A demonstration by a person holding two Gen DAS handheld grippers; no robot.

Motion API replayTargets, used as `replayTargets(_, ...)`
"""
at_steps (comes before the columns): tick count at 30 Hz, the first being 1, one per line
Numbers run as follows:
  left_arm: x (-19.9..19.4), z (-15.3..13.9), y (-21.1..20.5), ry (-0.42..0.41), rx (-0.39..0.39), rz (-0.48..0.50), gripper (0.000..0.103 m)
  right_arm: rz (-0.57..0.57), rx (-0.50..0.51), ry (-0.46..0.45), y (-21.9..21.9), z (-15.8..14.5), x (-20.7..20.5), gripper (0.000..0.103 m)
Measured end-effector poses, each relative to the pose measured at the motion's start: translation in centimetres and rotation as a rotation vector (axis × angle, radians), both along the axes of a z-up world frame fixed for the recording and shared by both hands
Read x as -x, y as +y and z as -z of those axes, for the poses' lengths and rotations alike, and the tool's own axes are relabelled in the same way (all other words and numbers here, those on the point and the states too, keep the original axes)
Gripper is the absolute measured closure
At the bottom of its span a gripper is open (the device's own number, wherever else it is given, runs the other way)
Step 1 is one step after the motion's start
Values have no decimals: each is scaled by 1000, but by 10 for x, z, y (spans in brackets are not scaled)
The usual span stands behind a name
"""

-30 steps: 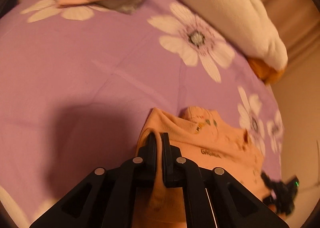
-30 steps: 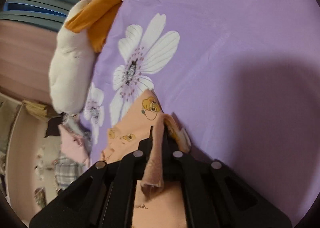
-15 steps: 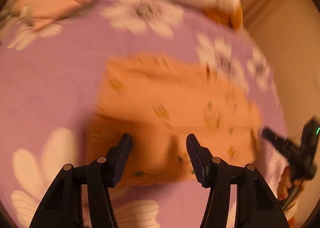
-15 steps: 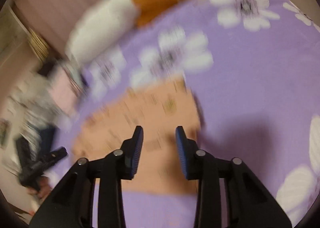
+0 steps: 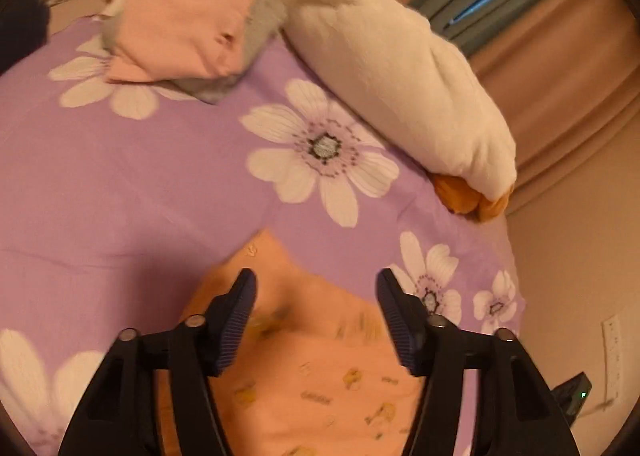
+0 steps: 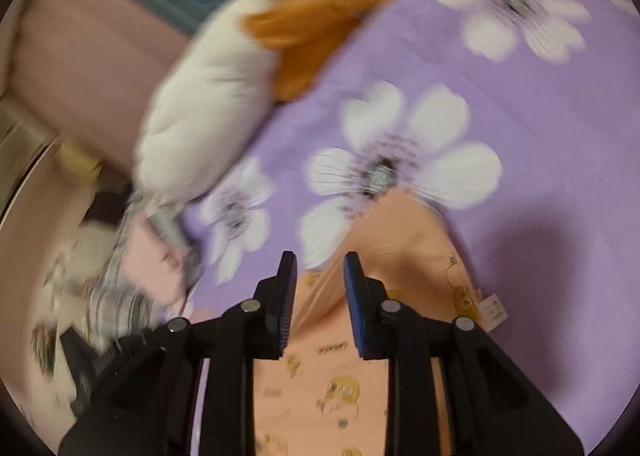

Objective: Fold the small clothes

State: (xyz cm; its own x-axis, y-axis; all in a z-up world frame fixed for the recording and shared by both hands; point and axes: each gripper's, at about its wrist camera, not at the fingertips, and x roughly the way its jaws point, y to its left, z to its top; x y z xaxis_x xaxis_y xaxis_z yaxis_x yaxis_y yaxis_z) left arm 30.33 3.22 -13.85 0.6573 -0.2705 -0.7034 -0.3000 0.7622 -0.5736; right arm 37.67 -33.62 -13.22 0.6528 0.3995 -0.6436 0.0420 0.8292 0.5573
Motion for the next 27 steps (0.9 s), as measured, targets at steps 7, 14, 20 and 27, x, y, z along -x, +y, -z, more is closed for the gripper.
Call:
replayTargets(7, 87, 49, -8, 174, 115, 207, 30, 59, -99, 252, -42, 55, 83, 32)
replayTargets(14, 105, 100, -48, 229, 353, 293, 29, 52, -390, 381, -37, 107, 136, 32)
replayTargets(20, 73, 101, -47, 47, 299, 96, 29, 148, -661, 326, -38, 123, 135, 32)
replayTargets(27, 41, 103, -54, 38, 314, 51, 54, 121, -583, 260, -6, 123, 82, 63)
